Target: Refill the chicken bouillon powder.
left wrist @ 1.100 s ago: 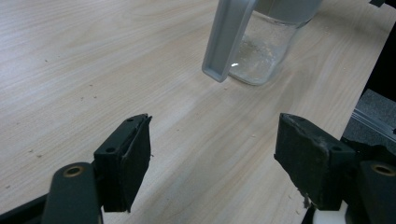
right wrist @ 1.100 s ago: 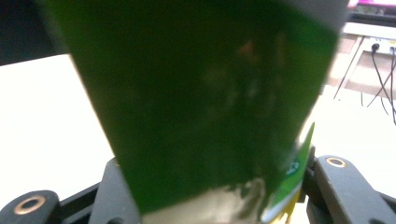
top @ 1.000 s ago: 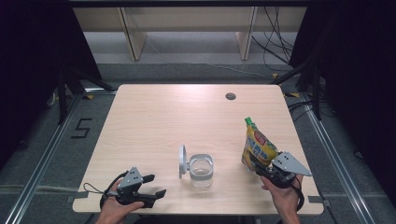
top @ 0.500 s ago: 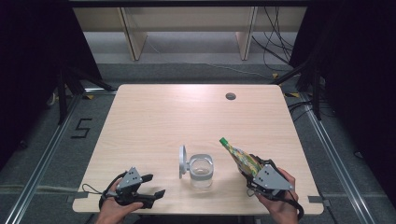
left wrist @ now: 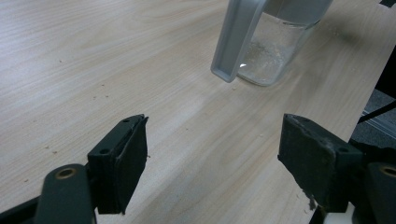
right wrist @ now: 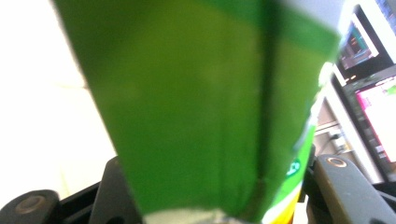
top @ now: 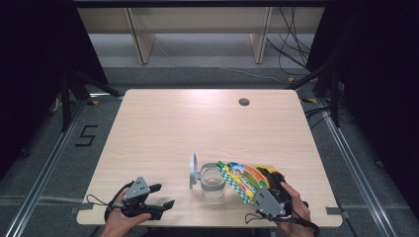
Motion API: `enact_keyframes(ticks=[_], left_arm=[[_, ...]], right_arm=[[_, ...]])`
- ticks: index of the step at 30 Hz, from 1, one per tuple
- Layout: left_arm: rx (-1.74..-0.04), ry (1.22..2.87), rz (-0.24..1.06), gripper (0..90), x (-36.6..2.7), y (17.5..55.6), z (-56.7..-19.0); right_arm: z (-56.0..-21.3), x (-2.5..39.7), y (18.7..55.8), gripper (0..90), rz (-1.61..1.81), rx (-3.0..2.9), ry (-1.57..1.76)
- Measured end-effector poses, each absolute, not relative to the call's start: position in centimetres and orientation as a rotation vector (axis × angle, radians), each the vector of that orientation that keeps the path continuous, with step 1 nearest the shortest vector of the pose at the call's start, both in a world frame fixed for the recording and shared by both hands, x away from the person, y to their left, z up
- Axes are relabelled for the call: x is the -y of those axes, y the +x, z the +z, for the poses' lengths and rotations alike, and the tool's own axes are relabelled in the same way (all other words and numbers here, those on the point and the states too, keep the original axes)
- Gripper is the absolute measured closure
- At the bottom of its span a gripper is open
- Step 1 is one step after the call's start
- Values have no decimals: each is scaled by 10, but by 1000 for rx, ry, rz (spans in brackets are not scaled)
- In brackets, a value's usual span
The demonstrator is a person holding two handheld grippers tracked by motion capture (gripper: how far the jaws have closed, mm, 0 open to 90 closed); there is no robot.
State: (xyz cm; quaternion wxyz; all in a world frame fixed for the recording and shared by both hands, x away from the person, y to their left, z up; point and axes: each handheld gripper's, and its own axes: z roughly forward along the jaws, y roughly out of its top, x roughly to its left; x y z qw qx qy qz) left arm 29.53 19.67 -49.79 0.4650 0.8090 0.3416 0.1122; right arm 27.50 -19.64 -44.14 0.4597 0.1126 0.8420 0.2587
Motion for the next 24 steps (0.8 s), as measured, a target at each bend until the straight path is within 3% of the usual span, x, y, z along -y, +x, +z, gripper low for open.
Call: enact_keyframes(ticks=[14, 19, 24], left_arm=[[-862, 1951, 249, 230, -195, 294, -498], [-855, 1960, 261, 229, -196, 295, -498], [-856, 1966, 256, 229, -196, 295, -497]], right_arm=[[-445, 185, 269, 492, 328, -1990, 99], [-441, 184, 273, 493, 145, -1914, -119], [-449, 185, 271, 494, 112, -1912, -91]])
